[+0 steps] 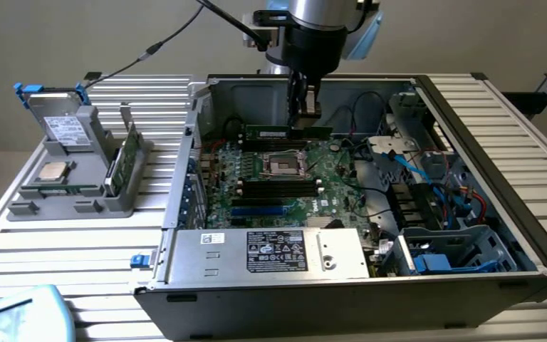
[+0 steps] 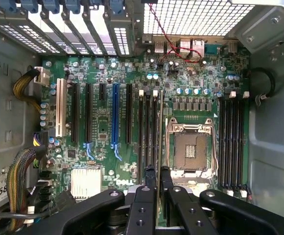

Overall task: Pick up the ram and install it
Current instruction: 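Insert the ram into the slot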

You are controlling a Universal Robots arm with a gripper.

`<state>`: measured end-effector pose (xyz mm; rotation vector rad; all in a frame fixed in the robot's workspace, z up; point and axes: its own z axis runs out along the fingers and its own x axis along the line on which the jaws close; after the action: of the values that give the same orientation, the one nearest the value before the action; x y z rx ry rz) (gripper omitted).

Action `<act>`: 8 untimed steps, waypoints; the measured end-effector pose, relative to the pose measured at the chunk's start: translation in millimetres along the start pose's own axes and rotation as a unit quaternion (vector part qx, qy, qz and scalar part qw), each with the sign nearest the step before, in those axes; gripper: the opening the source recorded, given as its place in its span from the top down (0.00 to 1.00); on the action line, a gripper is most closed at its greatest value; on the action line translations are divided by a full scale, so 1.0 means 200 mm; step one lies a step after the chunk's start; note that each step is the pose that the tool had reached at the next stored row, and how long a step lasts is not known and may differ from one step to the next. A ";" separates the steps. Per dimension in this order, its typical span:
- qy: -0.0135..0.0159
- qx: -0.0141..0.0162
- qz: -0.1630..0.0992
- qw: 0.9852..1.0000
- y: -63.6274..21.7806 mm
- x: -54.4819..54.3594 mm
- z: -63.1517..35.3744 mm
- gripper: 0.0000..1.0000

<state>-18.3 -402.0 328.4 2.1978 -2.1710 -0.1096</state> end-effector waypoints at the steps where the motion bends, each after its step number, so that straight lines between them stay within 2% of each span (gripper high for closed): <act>1: 0.000 0.000 0.000 1.000 0.000 0.00 0.001 0.85; 8: 0.001 0.000 -0.005 1.000 -0.004 0.00 0.063 0.85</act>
<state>-18.6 -401.8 315.8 2.2081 -2.1595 -0.1086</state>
